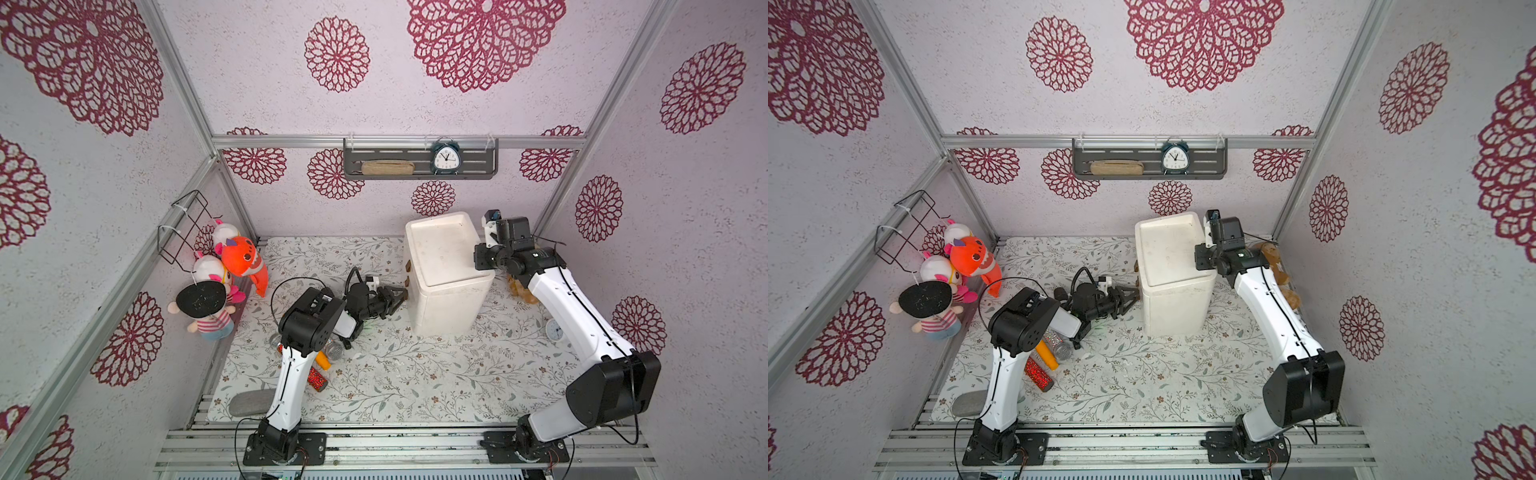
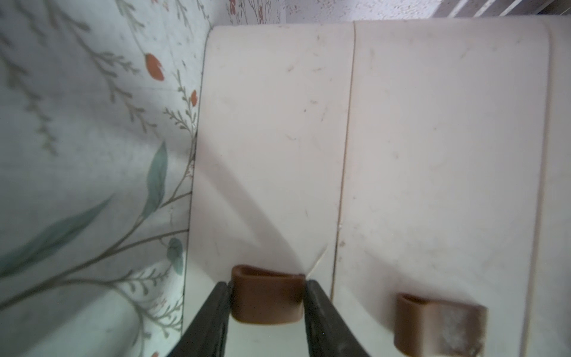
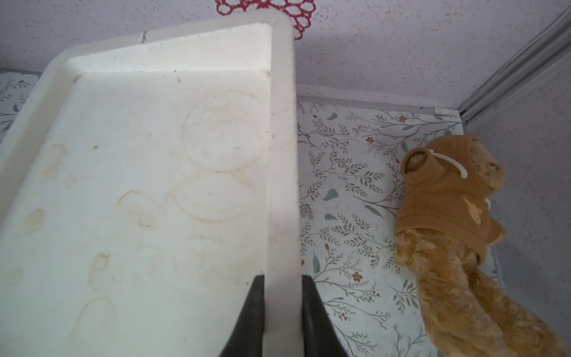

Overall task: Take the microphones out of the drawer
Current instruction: Open the drawer in the storage box.

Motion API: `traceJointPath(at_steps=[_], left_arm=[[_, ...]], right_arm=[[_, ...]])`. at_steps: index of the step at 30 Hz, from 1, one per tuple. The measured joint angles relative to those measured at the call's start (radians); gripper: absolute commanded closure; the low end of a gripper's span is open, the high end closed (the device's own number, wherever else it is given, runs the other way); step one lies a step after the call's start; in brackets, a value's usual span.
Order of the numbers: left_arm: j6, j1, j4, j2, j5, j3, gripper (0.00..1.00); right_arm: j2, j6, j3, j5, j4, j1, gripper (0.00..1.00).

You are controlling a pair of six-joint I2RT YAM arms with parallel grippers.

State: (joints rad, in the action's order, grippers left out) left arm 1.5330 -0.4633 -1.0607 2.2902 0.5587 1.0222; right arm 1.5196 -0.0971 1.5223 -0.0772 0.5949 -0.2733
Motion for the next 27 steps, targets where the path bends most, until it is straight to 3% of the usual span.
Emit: traceJointPath(at_steps=[17, 25, 27], left_arm=[[-0.015, -0.002, -0.019, 0.0, -0.002, 0.006, 0.78], [-0.025, -0.001, -0.021, -0.005, -0.003, 0.014, 0.99], [-0.029, -0.001, -0.016, -0.006, -0.006, 0.014, 1.0]], right_arm=[[-0.002, 0.0, -0.005, -0.003, -0.005, 0.0, 1.0], [-0.005, -0.002, -0.011, -0.01, -0.011, 0.0, 1.0], [-0.005, -0.002, -0.011, -0.015, -0.011, 0.0, 1.0]])
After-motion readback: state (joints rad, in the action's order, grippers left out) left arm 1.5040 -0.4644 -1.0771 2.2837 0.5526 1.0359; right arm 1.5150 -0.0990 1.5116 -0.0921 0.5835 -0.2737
